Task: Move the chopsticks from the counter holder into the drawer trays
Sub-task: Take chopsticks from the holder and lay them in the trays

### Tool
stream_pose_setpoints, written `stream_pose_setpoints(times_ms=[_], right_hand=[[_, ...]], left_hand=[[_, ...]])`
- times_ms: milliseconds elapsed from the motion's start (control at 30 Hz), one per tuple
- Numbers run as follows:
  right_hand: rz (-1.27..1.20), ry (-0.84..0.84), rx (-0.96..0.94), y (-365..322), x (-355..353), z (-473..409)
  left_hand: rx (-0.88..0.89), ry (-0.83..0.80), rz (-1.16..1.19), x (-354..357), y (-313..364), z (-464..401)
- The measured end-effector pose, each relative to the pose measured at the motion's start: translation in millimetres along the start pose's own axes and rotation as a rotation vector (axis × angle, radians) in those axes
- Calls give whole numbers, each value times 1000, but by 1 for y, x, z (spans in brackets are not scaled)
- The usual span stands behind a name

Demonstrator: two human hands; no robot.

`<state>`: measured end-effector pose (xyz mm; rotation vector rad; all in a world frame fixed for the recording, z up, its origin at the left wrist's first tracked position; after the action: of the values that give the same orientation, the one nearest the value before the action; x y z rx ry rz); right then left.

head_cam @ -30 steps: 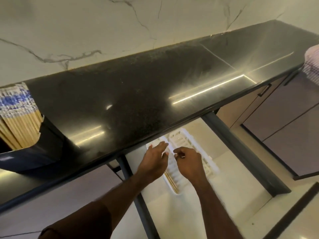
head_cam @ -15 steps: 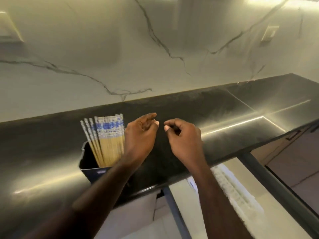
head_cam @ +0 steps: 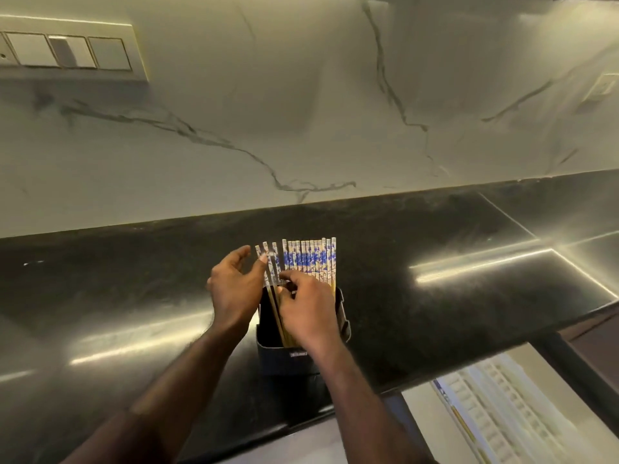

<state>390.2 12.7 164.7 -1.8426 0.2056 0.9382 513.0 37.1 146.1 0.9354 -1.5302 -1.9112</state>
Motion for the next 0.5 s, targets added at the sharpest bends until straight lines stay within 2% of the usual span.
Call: stream_pose_setpoints(times_ms=[167, 500], right_hand=[[63, 44, 50, 6, 9, -1], [-26, -23, 51, 8, 19, -2]], left_hand=[[-65, -59, 63, 10, -13, -6], [-84, -159, 123, 14, -14, -11]])
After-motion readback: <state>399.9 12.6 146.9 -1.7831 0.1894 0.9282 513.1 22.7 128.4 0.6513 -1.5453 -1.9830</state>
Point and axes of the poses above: each hand's wrist, its own z-axis away from the middle knuckle, its own x-axis out of the palm, y = z × x, the point moved 3 cm from there along -z, towards the middle knuckle, and after that the axes turned 9 degrees about -x, right-handed, at the moved point
